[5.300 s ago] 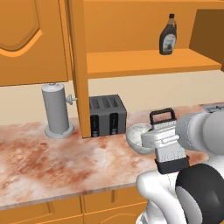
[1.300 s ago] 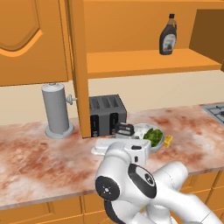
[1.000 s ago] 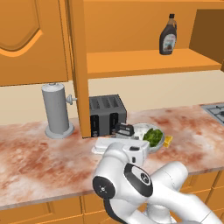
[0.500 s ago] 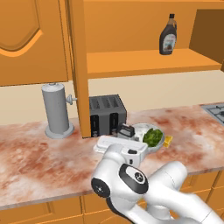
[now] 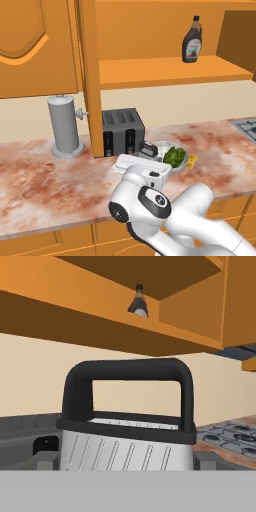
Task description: Pick the cheese from the fridge and the cheese grater from the cabinet and place them next to the salad bowl.
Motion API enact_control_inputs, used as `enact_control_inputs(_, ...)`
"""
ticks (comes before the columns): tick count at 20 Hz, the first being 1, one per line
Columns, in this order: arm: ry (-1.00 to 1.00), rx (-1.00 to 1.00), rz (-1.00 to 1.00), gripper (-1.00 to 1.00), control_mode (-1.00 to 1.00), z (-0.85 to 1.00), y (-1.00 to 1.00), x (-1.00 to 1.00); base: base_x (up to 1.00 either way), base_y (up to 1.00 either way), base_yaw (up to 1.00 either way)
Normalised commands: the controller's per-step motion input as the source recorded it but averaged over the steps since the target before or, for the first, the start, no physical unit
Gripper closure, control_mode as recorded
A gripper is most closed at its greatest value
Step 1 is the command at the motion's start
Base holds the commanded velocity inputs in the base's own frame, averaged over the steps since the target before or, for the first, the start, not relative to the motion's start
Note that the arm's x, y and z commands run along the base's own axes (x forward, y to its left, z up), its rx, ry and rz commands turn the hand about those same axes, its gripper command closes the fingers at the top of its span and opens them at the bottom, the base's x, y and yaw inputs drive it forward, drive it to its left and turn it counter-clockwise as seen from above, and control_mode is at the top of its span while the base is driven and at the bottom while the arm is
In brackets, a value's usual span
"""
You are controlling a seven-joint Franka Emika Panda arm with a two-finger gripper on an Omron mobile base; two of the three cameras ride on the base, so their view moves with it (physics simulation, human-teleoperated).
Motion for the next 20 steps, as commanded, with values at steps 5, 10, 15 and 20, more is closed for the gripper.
enact_control_inputs(5, -0.01, 0.0, 0.0, 1.0, -1.0, -0.16, -0.27, 0.17, 0.0, 0.0, 0.0)
enact_control_inputs(10, -0.01, 0.0, 0.0, 1.0, -1.0, -0.19, -0.2, 0.11, 0.0, 0.0, 0.0)
enact_control_inputs(15, 0.0, 0.0, 0.0, 1.0, -1.0, -0.33, -0.11, 0.18, 0.0, 0.0, 0.0)
enact_control_inputs(20, 0.0, 0.0, 0.0, 1.0, -1.0, -0.36, -0.04, 0.24, 0.0, 0.0, 0.0)
